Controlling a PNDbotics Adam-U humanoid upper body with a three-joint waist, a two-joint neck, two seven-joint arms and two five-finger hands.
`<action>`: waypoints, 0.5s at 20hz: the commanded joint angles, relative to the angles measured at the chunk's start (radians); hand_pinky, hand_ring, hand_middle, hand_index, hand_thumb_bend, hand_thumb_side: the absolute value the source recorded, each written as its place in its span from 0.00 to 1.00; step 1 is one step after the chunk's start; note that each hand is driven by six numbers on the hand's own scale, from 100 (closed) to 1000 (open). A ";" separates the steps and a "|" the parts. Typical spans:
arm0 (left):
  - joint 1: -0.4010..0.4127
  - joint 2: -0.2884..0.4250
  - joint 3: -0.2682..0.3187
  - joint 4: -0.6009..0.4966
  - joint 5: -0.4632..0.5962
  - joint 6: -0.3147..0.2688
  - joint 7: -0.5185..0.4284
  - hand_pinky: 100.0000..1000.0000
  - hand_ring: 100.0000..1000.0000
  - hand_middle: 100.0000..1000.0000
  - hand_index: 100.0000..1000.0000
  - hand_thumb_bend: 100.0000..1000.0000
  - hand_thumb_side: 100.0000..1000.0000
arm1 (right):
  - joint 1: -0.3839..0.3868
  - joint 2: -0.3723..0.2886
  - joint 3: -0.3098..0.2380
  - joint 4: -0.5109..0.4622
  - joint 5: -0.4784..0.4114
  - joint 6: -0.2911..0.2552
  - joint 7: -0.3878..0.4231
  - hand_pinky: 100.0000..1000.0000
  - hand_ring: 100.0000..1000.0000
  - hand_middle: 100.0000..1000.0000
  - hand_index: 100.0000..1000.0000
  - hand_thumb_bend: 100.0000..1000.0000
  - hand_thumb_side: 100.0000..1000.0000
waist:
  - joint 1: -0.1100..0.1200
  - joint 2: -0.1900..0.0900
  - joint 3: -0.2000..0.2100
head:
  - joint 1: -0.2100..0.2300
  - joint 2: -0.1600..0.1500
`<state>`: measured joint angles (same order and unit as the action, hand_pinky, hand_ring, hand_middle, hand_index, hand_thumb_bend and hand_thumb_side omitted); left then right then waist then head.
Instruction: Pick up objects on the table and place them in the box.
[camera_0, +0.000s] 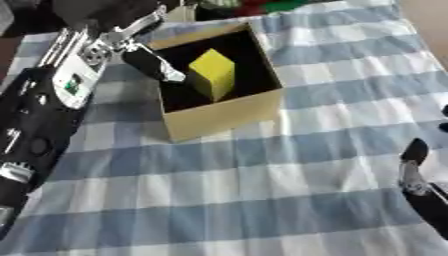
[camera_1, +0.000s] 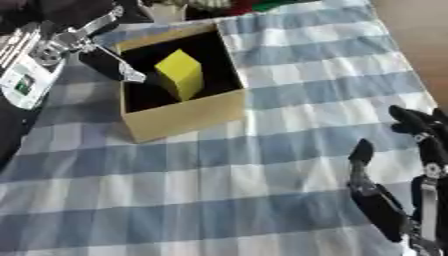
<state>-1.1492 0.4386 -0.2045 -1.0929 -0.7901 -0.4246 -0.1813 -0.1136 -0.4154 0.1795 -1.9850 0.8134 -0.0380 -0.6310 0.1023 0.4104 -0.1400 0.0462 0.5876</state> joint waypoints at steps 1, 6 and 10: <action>-0.018 0.021 0.014 -0.015 -0.003 0.002 0.026 0.87 0.86 0.83 0.96 0.69 0.30 | 0.000 -0.004 -0.004 -0.015 -0.001 0.005 -0.001 0.92 0.59 0.68 0.83 0.00 0.38 | -0.007 -0.021 0.005 | -0.003 0.000; -0.008 0.032 0.036 -0.081 0.089 0.048 0.070 0.86 0.83 0.78 0.89 0.49 0.12 | 0.003 -0.016 -0.006 -0.015 -0.005 -0.002 -0.003 0.92 0.60 0.68 0.83 0.00 0.38 | -0.015 -0.033 0.030 | -0.008 0.017; 0.032 0.065 0.062 -0.246 0.237 0.145 0.103 0.86 0.78 0.73 0.84 0.41 0.07 | 0.010 -0.039 -0.009 -0.015 -0.008 -0.015 -0.009 0.92 0.61 0.69 0.83 0.00 0.39 | -0.027 -0.049 0.061 | -0.022 0.034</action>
<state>-1.1012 0.4645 -0.1636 -1.2810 -0.5957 -0.3063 -0.0892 -0.1038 -0.4285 0.1788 -1.9850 0.8129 -0.0472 -0.6371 0.0794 0.3842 -0.0754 0.0291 0.6123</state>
